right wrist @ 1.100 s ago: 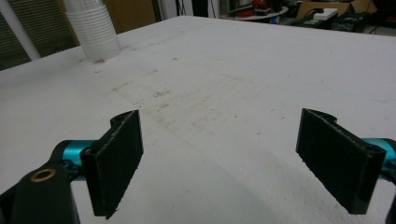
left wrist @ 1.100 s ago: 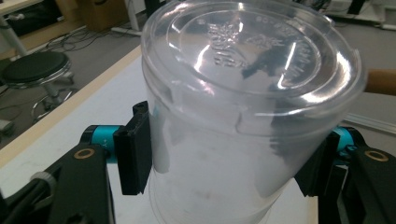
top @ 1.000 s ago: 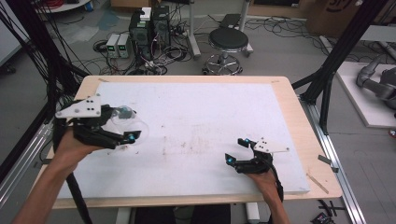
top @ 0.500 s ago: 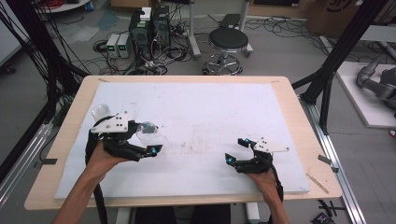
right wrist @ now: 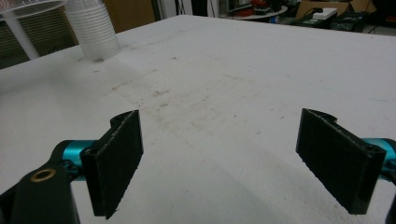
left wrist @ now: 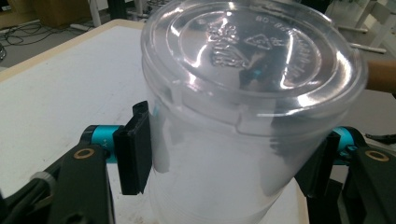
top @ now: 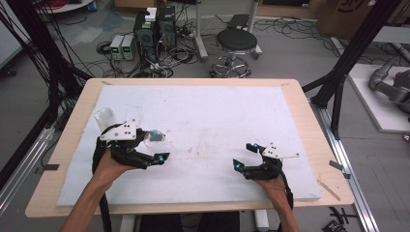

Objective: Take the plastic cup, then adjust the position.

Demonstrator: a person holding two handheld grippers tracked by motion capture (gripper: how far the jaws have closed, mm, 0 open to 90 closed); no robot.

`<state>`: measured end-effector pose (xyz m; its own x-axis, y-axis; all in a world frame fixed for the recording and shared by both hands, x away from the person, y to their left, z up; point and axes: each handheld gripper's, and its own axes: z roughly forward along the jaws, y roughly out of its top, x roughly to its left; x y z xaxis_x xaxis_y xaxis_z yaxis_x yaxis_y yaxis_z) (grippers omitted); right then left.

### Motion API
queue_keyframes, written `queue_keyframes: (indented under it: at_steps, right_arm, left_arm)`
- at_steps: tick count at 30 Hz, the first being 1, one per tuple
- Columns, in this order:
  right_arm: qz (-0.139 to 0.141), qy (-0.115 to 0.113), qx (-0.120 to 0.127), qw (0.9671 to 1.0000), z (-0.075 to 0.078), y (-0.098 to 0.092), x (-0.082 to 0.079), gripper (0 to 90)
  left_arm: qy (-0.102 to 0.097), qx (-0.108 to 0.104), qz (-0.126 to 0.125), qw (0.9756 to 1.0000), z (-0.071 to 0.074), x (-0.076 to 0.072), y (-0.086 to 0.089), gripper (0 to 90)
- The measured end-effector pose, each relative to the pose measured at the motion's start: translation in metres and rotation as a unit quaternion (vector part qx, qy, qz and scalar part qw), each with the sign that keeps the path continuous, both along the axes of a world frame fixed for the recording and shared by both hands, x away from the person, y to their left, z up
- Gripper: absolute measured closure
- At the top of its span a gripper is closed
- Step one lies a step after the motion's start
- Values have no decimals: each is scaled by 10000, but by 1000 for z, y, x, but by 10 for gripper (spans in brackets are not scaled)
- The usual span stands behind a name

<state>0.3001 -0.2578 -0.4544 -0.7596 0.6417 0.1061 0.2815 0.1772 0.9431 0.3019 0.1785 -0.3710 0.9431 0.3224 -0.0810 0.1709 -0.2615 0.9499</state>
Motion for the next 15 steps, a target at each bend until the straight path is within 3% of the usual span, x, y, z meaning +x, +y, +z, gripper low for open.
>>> queue_keyframes:
  at_steps: [15]
  right_arm:
    - [211,94,1,9997,1,0,2,143]
  left_arm:
    - [-64,-63,-60,9999,2,0,-4,331]
